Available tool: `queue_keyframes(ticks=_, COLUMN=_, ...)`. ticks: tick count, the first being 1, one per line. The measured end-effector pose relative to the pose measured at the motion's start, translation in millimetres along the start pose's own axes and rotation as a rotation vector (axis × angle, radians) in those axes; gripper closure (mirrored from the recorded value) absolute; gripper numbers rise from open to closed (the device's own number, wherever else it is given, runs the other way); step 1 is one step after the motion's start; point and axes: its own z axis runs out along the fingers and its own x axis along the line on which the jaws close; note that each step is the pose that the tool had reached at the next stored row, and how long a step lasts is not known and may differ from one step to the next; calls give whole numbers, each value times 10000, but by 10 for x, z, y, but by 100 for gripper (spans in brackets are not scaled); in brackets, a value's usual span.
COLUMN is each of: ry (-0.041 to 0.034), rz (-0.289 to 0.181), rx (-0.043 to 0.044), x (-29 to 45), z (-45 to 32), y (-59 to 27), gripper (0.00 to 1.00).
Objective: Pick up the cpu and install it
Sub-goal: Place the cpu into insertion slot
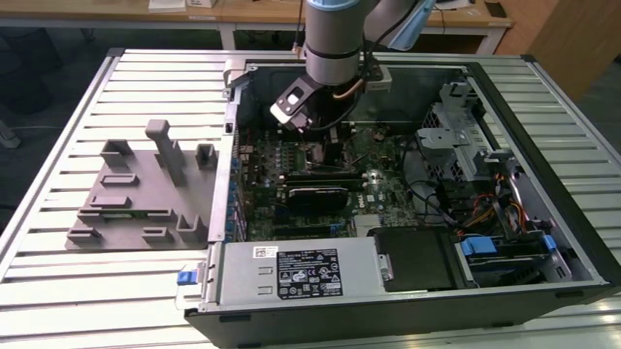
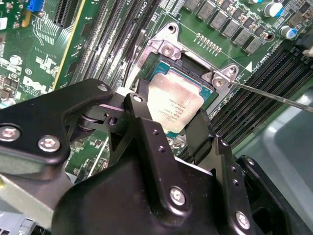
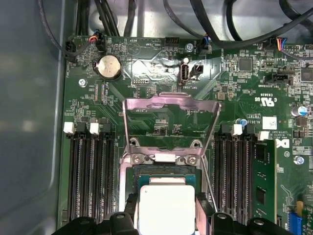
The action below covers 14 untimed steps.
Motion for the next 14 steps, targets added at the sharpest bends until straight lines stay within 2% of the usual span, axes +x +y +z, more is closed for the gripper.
queue_keyframes(ticks=14, ry=-11, rz=261, rx=4, x=8, z=41, y=-6, gripper=46)
